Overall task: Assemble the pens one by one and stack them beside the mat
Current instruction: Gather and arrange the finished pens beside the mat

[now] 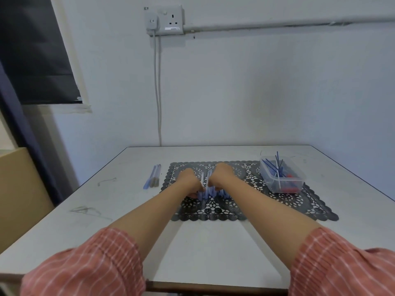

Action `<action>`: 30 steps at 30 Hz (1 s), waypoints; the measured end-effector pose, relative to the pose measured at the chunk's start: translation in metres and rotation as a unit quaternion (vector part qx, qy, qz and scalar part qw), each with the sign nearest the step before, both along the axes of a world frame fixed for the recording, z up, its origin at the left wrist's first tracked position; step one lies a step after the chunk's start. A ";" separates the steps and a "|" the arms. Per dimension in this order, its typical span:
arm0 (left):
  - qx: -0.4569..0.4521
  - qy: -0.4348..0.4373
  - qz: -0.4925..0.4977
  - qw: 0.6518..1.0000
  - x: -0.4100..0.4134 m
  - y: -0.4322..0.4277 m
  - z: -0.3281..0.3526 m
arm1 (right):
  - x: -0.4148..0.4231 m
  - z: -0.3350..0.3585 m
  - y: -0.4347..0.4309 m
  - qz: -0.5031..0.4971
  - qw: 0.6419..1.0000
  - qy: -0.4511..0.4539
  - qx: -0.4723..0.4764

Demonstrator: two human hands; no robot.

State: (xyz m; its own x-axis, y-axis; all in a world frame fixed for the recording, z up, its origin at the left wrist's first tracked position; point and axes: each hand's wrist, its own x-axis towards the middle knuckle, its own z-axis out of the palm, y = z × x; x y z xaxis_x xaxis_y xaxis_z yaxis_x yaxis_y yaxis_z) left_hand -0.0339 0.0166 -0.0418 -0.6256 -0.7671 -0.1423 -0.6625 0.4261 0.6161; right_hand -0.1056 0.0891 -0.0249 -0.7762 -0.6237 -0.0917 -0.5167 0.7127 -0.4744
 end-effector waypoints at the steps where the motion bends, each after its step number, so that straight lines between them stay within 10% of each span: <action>1: 0.007 0.003 -0.002 1.000 0.000 0.000 0.000 | 0.000 -0.001 0.000 -0.001 1.000 0.001 -0.003; 12: 0.061 0.075 -0.040 0.995 0.012 -0.001 -0.001 | 0.002 -0.007 -0.006 0.023 0.996 0.073 -0.040; 30: -0.125 0.103 0.131 0.978 0.074 -0.096 -0.004 | 0.051 -0.027 -0.081 0.139 0.974 -0.033 -0.175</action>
